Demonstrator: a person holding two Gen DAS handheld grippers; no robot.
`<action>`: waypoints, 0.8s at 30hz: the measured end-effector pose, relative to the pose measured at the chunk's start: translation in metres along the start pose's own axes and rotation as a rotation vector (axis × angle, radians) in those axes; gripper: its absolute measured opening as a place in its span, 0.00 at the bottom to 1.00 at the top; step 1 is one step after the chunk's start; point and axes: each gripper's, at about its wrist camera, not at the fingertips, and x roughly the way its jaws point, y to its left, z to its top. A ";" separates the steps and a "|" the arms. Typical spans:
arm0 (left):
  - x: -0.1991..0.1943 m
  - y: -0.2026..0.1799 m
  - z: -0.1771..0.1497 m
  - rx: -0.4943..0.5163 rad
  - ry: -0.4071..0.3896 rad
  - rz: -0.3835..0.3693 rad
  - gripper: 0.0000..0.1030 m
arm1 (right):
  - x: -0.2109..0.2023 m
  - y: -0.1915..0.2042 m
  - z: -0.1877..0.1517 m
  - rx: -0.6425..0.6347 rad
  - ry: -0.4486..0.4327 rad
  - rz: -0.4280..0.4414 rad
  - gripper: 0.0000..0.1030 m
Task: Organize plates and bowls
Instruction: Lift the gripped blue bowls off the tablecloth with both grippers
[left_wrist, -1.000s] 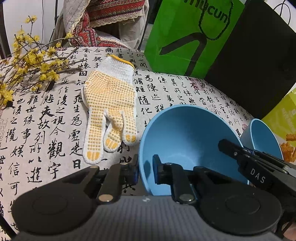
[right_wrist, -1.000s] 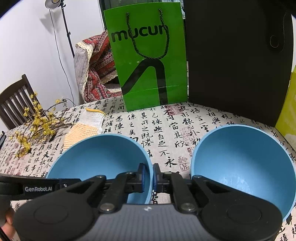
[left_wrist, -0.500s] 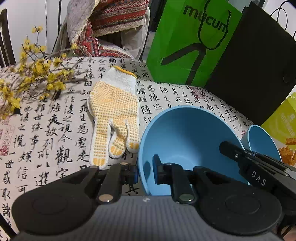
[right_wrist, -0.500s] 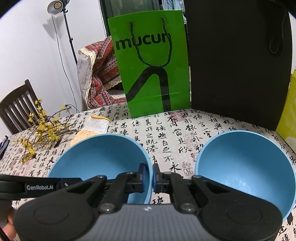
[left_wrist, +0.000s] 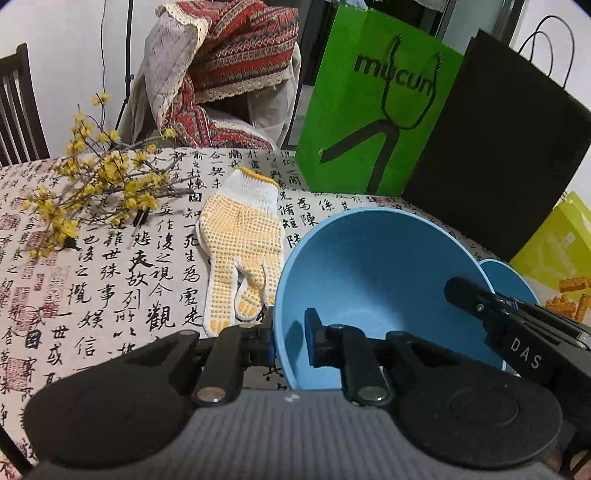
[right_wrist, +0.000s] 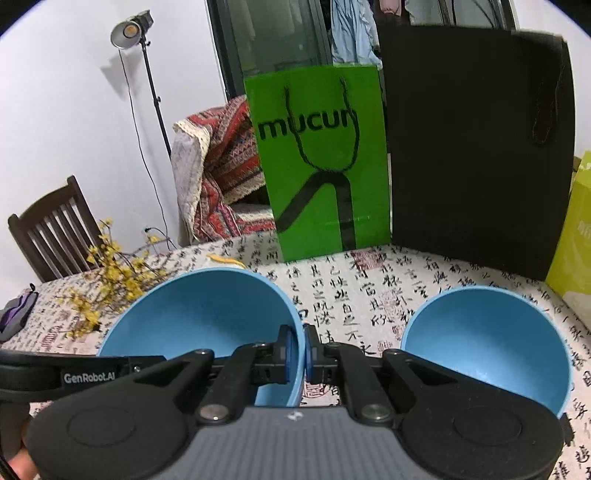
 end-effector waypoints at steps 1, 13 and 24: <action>-0.004 -0.001 0.000 0.001 -0.004 0.000 0.15 | -0.005 0.001 0.001 -0.002 -0.006 -0.002 0.07; -0.039 -0.001 -0.012 0.001 -0.024 0.004 0.15 | -0.041 0.010 -0.003 0.007 -0.029 -0.002 0.07; -0.067 0.005 -0.026 -0.004 -0.042 0.011 0.15 | -0.065 0.022 -0.012 0.014 -0.041 0.006 0.07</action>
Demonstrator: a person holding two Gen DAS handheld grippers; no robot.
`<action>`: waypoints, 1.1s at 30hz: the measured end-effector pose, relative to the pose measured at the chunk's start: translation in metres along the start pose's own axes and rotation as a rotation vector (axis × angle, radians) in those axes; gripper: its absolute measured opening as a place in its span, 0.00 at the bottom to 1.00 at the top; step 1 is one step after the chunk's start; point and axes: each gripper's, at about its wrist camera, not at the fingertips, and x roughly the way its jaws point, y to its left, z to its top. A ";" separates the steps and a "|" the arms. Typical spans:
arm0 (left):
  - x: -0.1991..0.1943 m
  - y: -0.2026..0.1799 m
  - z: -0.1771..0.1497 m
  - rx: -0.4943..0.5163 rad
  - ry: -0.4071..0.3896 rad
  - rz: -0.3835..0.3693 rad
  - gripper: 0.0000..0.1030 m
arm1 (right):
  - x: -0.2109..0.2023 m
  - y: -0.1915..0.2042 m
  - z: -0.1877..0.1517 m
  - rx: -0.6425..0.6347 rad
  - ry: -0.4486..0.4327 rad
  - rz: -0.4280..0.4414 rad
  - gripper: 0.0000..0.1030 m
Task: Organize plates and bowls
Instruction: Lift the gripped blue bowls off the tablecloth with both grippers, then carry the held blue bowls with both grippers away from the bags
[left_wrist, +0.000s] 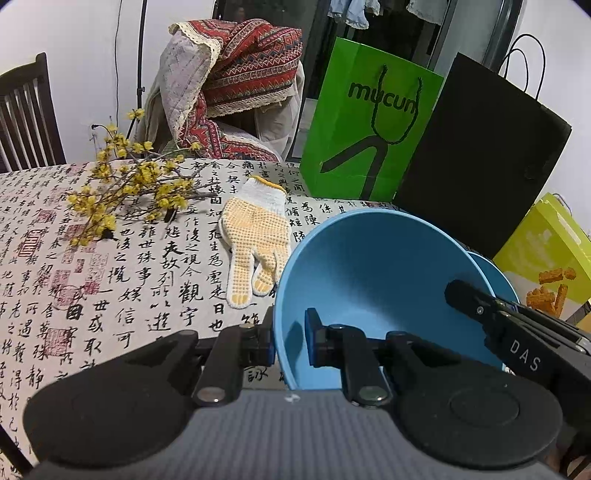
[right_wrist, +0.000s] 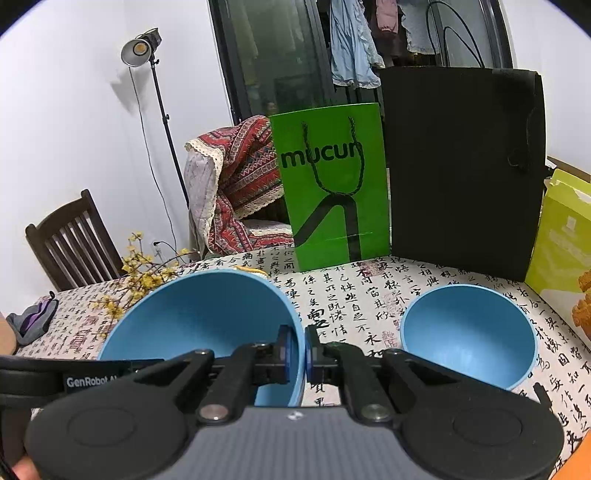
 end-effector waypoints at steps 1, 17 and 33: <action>-0.003 0.001 -0.001 0.000 -0.002 0.000 0.15 | -0.002 0.001 -0.001 0.000 -0.001 0.002 0.07; -0.042 0.011 -0.021 -0.002 -0.037 0.014 0.15 | -0.035 0.021 -0.013 -0.007 -0.026 0.022 0.07; -0.076 0.025 -0.043 -0.021 -0.064 0.030 0.15 | -0.060 0.039 -0.026 -0.019 -0.040 0.045 0.08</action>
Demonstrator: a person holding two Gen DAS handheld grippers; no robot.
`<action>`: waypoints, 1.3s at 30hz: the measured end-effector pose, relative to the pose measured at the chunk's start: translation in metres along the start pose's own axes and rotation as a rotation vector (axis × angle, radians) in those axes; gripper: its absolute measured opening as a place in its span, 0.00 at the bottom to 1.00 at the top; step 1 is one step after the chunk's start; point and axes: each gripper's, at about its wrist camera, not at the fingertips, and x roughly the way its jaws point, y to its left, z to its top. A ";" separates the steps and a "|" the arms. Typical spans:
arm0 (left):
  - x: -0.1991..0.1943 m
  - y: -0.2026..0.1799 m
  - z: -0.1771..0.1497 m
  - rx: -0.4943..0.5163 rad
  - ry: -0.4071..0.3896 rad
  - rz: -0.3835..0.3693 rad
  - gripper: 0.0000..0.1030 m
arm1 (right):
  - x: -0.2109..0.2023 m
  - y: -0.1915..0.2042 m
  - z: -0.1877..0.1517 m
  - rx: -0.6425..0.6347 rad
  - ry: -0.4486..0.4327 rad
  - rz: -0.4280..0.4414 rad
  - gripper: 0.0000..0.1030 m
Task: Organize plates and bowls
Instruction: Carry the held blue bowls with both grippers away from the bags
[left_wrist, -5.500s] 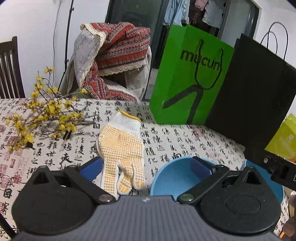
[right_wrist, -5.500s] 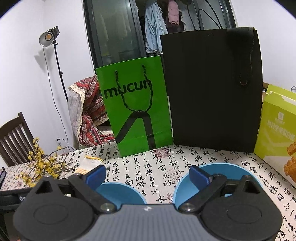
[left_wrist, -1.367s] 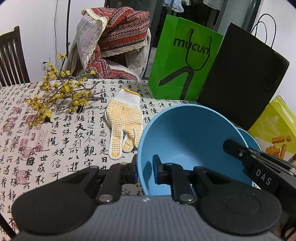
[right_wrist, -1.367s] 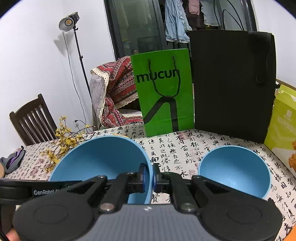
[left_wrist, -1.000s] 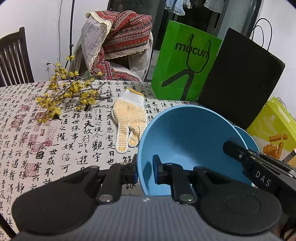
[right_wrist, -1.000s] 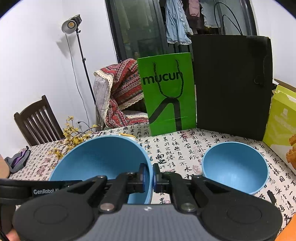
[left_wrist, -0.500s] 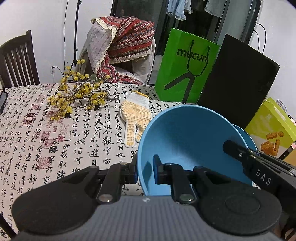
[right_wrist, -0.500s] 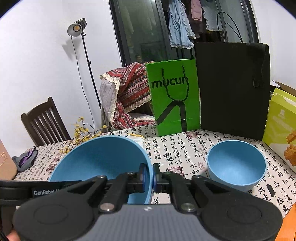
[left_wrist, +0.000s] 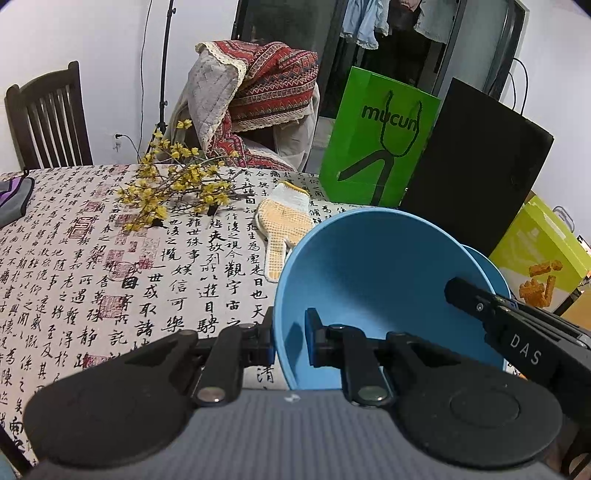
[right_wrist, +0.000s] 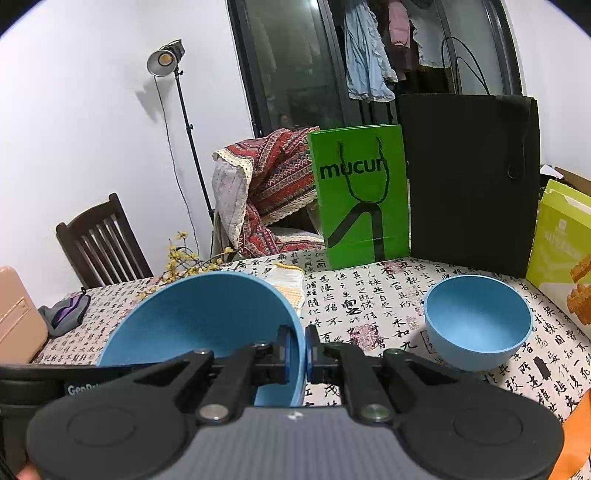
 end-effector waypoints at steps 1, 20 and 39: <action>-0.002 0.001 -0.001 -0.001 0.000 0.001 0.15 | -0.001 0.001 -0.001 -0.001 0.000 0.001 0.08; -0.029 0.024 -0.020 -0.012 -0.018 0.010 0.15 | -0.021 0.028 -0.018 -0.009 -0.004 0.021 0.08; -0.057 0.048 -0.034 -0.036 -0.040 0.021 0.15 | -0.042 0.059 -0.030 -0.032 -0.014 0.038 0.08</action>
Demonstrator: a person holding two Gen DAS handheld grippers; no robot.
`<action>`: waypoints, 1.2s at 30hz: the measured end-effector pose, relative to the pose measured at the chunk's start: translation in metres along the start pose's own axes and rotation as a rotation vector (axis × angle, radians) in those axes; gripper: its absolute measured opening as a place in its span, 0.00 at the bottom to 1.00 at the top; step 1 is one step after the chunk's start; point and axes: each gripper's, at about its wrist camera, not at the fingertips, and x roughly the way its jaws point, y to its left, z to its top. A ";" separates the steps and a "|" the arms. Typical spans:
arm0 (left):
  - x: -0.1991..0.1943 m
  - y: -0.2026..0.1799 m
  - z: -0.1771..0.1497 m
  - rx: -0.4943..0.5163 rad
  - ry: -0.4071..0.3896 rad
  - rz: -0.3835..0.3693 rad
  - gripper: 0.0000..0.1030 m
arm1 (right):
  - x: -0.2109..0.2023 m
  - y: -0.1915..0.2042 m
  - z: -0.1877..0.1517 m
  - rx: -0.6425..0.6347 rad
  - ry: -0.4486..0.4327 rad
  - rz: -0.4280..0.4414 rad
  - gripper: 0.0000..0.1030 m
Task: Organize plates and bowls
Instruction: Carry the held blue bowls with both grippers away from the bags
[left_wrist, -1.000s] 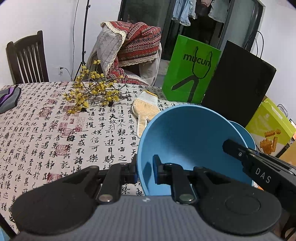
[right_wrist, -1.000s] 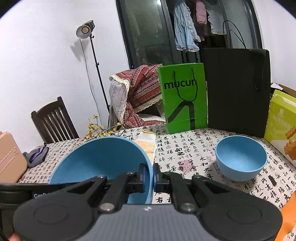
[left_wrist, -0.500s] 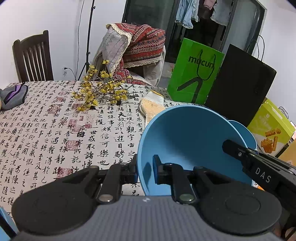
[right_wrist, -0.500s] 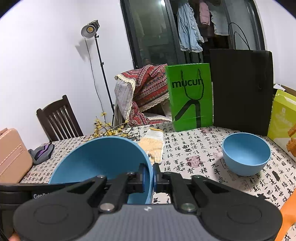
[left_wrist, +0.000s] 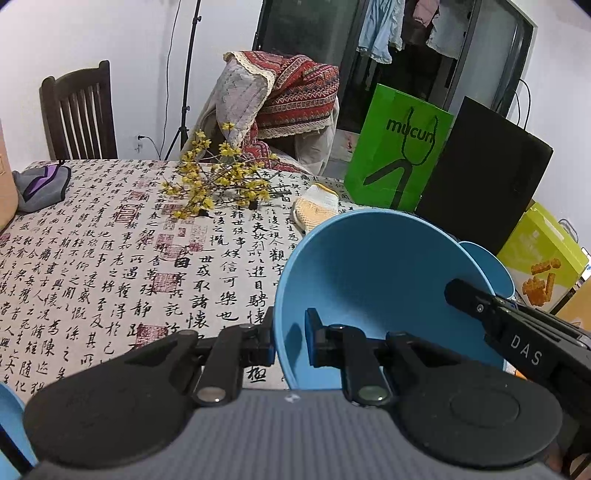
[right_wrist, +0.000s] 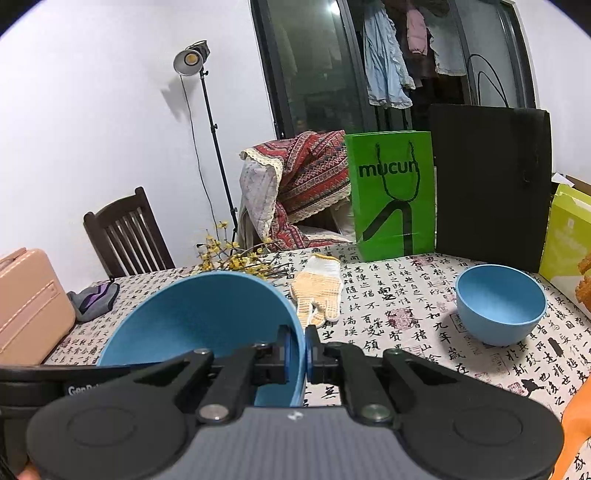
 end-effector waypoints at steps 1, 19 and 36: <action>-0.002 0.002 -0.001 -0.001 -0.001 0.001 0.15 | -0.001 0.002 0.000 -0.001 -0.001 0.001 0.08; -0.036 0.032 -0.021 -0.018 -0.020 0.035 0.15 | -0.020 0.038 -0.020 -0.013 -0.002 0.039 0.08; -0.056 0.055 -0.036 -0.034 -0.036 0.048 0.15 | -0.031 0.063 -0.035 -0.020 -0.001 0.063 0.08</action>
